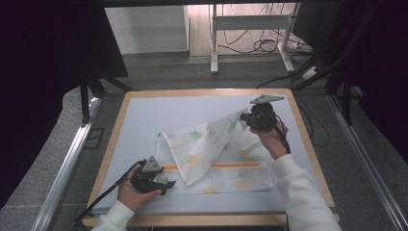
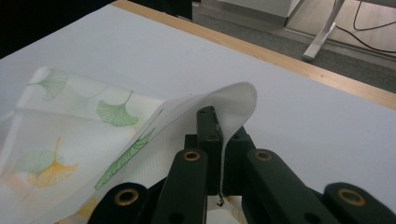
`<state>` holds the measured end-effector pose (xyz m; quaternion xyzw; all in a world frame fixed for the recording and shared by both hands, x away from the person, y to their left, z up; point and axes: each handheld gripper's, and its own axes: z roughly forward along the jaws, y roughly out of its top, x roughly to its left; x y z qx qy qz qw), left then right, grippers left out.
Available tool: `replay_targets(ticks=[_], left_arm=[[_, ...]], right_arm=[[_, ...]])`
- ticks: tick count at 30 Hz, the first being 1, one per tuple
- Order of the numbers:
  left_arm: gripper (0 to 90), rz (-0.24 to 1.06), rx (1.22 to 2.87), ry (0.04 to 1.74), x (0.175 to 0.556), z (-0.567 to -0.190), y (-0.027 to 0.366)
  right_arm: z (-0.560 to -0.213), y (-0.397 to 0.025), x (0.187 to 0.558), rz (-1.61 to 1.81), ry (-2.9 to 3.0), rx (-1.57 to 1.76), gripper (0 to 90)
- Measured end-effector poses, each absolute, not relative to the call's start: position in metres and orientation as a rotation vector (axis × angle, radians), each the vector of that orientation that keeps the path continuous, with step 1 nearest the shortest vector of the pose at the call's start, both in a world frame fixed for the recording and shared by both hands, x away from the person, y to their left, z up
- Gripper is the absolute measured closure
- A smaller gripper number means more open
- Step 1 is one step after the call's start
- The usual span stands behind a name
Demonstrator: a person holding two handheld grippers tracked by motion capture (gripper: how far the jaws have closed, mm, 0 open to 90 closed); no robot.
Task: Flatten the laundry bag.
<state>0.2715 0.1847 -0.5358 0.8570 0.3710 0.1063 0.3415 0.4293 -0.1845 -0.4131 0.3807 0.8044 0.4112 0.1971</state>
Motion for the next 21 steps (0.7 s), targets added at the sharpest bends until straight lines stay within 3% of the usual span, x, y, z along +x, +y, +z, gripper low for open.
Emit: replay_targets(ticks=[21], left_arm=[[27.8,0.286,2.277,0.953,0.273,-0.538,0.181]], right_arm=[[-0.464,-0.209,0.511,1.018,2.232,1.303,88.2]])
